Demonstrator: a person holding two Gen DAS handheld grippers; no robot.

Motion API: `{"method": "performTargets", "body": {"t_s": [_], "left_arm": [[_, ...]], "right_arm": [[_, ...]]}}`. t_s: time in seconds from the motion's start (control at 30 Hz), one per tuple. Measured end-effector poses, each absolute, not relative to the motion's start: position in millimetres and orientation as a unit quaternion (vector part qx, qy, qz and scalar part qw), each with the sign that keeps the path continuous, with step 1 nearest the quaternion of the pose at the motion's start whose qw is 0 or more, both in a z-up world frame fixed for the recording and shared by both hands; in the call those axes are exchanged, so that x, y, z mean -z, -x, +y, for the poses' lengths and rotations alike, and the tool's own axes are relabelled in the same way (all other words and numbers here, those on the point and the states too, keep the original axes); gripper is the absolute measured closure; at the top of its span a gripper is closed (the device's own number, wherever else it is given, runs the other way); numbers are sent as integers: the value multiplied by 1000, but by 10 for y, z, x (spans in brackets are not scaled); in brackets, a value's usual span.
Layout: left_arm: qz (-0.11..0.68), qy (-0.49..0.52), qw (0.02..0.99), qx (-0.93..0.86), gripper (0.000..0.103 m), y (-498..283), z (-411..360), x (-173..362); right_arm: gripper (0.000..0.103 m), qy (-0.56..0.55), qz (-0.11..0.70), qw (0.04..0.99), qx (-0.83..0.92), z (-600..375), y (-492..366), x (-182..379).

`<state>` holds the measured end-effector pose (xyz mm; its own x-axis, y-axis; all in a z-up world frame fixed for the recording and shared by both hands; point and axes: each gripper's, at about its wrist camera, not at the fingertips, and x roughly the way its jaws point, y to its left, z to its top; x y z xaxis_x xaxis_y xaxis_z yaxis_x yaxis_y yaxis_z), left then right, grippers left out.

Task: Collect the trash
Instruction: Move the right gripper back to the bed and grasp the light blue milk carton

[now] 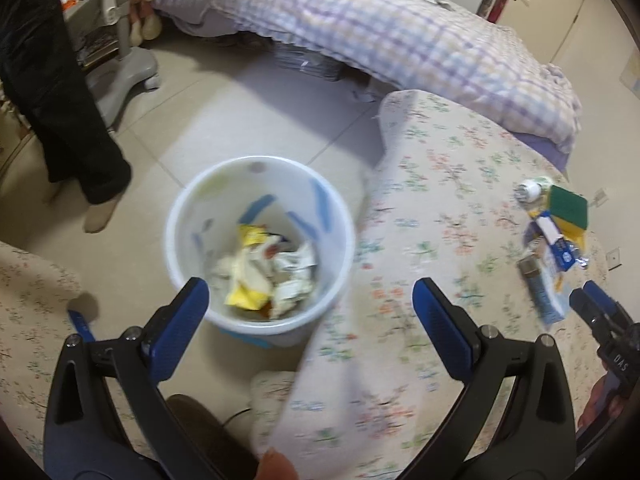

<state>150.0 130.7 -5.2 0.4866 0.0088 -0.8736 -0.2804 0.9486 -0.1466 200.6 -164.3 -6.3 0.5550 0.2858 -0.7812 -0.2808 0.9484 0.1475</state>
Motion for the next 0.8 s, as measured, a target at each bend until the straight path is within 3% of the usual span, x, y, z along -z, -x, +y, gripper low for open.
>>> {"method": "performTargets", "body": {"t_s": [0.43, 0.8], "left_arm": [[518, 143, 842, -50, 1, -1808, 615, 151], [538, 101, 836, -39, 1, -1884, 305, 279]], "right_arm": [[22, -41, 467, 878, -95, -2499, -2090, 149], [22, -35, 518, 848, -105, -2453, -2368, 564]]}}
